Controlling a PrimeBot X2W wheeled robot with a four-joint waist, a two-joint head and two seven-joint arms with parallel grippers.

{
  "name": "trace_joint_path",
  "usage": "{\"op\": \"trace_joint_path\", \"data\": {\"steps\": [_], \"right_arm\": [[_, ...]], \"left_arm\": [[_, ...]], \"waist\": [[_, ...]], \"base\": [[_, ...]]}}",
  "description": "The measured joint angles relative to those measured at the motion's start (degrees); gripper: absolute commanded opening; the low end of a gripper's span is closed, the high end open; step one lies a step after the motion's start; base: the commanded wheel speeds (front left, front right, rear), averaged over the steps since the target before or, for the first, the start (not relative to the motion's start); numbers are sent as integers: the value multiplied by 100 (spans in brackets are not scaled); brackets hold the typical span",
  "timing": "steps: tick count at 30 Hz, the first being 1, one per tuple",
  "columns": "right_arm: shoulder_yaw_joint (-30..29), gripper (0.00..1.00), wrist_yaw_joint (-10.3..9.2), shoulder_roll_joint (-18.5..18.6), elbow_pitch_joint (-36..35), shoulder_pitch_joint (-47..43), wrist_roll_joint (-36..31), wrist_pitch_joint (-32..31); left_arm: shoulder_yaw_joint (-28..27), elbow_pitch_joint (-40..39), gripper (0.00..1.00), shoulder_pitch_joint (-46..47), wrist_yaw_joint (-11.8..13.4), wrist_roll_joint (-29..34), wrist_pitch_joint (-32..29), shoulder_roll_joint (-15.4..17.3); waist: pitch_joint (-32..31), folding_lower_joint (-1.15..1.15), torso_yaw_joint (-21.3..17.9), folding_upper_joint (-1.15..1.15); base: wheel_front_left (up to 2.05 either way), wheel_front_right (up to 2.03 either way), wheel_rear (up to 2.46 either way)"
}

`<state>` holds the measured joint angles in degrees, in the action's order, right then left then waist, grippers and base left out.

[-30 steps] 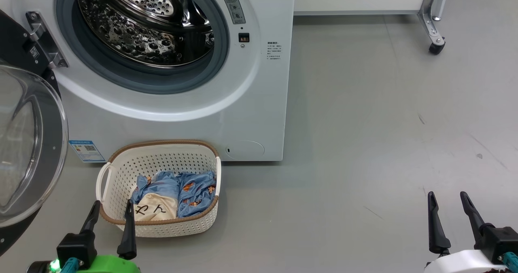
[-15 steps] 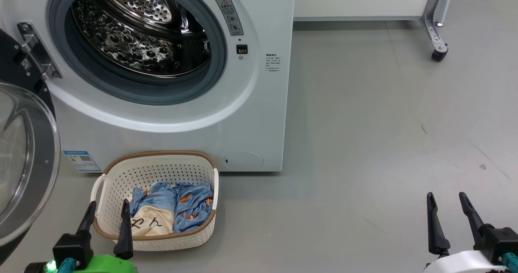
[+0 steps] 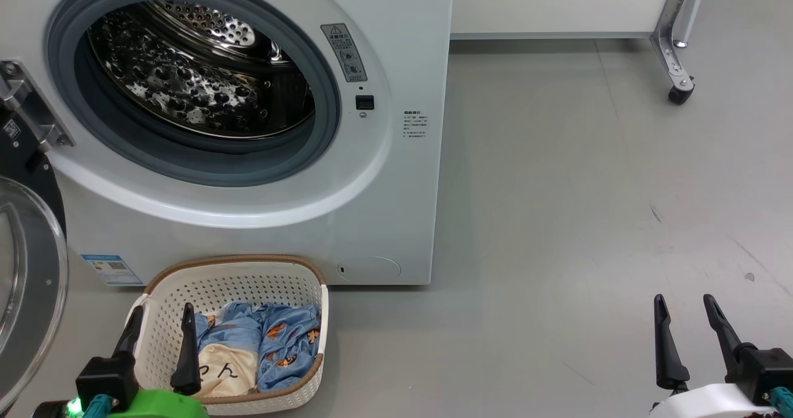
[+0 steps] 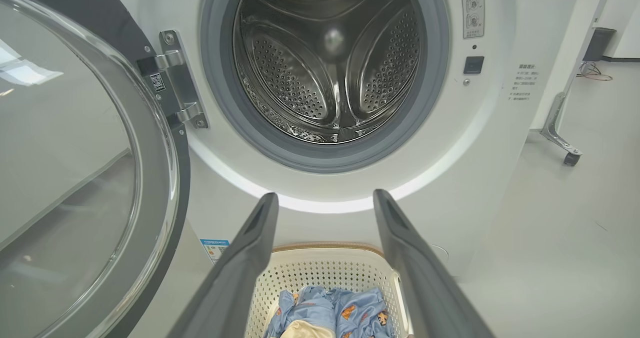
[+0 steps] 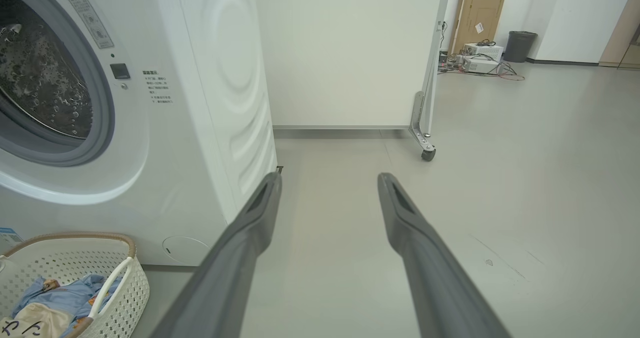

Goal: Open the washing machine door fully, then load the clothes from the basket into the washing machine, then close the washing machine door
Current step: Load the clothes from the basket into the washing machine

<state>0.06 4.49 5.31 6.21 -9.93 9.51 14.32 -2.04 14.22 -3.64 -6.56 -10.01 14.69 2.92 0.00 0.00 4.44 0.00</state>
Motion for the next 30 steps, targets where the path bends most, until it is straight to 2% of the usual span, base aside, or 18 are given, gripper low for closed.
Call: {"op": "trace_joint_path", "data": {"steps": [12, 30], "right_arm": [[-2, 100, 10, -5, 5, 1, 0, 0], [-12, 100, 18, -12, -49, 12, 0, 0]], "left_arm": [[-2, 21, 100, -1, 0, 47, -1, -2], [-4, 30, 100, 7, 0, 83, -1, -13]], "waist": [[138, 0, -9, 0], [485, 0, 39, 0]], "base": [[52, -52, 0], [4, -4, 0]]}}
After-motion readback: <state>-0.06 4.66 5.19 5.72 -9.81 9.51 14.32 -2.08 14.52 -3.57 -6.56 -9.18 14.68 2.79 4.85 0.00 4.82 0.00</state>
